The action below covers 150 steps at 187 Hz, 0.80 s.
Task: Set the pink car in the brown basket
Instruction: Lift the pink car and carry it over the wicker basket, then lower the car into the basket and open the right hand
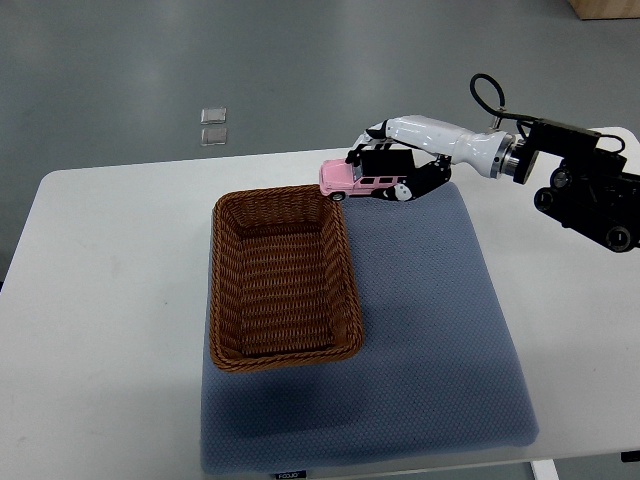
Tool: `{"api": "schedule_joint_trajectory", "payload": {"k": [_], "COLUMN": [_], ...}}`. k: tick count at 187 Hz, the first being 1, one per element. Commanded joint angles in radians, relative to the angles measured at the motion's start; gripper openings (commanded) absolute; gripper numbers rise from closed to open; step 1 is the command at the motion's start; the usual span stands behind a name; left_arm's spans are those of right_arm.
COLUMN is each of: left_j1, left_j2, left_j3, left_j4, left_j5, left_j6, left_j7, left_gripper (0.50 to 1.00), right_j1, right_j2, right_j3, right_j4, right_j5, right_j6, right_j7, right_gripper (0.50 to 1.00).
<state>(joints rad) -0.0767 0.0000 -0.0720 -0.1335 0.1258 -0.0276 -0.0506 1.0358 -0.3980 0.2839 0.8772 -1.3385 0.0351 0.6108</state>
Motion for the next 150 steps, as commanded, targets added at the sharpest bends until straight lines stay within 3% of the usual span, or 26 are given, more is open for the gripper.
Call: {"api": "schedule_joint_trajectory", "payload": {"k": [1,60,150], "left_j1": [0.000,0.000,0.000], "left_j2": [0.000,0.000,0.000], "left_j3": [0.000,0.003,0.003], "left_j4": [0.000,0.000,-0.001], "left_j5": [0.000,0.000,0.000], "left_j6": [0.000,0.000,0.000], "left_j7": [0.002,0.000,0.000], "left_gripper": [1.000,1.000,1.000], "right_j1": [0.024,0.053,0.012], "right_j2": [0.064,0.237,0.295], "right_j3": [-0.023,-0.124,-0.201], "right_j4": [-0.007,-0.067,-0.147], "right_j5": [-0.001,-0.005,-0.011], "right_j6": [0.002,-0.001,-0.014], "right_j7": [0.000,0.000,0.000], "right_gripper": [0.500,0.500,0.500]}}
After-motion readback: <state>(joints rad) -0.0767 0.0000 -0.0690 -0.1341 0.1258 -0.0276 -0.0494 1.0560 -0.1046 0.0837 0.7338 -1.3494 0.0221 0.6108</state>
